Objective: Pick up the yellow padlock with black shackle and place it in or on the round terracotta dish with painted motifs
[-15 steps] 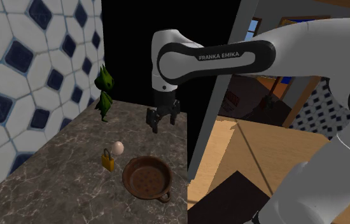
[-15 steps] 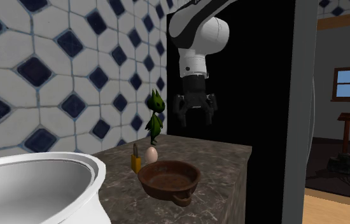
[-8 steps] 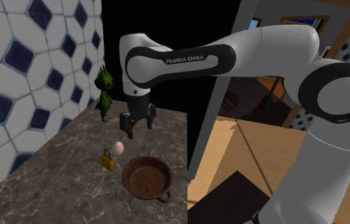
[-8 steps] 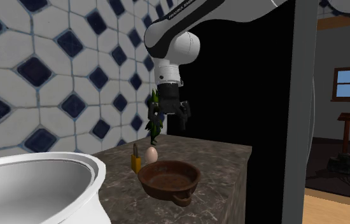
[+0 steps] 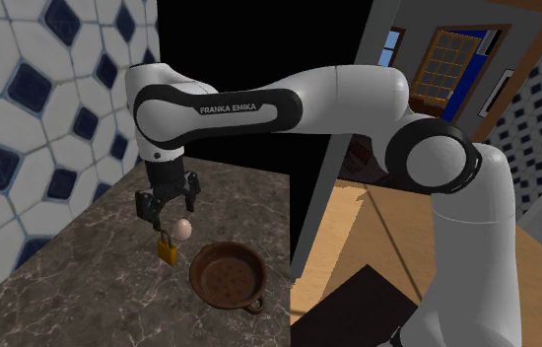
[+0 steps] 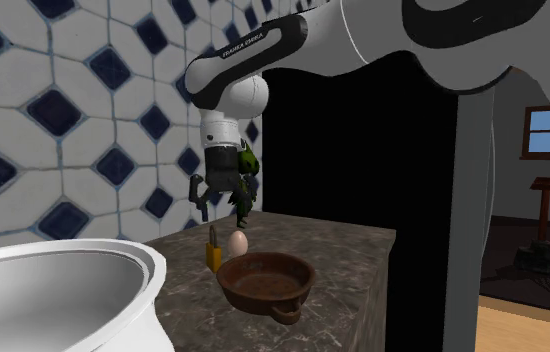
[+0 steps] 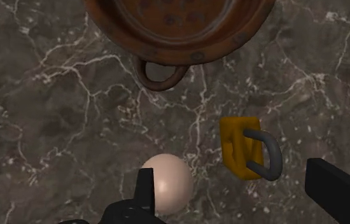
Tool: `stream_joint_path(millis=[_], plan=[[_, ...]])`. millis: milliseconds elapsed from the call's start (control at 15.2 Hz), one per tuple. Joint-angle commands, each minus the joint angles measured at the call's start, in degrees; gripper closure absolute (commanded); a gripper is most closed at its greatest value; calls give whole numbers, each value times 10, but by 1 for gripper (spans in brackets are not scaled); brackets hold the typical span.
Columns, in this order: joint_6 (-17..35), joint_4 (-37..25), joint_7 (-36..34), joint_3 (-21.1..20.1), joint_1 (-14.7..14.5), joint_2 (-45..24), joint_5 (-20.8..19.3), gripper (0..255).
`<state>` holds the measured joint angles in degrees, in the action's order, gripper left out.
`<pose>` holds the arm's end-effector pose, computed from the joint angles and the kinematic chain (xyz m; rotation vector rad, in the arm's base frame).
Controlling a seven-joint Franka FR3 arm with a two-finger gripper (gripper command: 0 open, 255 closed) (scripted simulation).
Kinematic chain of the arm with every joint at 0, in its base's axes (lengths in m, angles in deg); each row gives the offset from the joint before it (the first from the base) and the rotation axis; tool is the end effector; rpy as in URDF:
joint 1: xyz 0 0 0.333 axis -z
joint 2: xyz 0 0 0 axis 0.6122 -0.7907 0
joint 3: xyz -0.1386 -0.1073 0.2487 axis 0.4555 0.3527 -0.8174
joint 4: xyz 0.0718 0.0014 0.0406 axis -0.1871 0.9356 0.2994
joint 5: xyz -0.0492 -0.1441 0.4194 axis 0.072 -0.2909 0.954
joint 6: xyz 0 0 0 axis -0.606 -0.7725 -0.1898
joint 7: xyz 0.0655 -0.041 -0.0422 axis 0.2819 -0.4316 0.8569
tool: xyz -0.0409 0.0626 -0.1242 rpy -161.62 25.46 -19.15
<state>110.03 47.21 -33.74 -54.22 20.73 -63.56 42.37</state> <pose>0.5790 0.4163 0.3692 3.0681 0.4758 -0.3224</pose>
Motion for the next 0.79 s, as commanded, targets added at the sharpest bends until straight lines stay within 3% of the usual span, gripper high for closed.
stream_joint_path(millis=[0, 132, 726], plan=[[-27, -81, -1, 0, -24, -60, -15, 0], [-50, -146, -2, 2, -46, -105, -25, 0], [18, -61, -4, 1, -35, -90, -22, 0]])
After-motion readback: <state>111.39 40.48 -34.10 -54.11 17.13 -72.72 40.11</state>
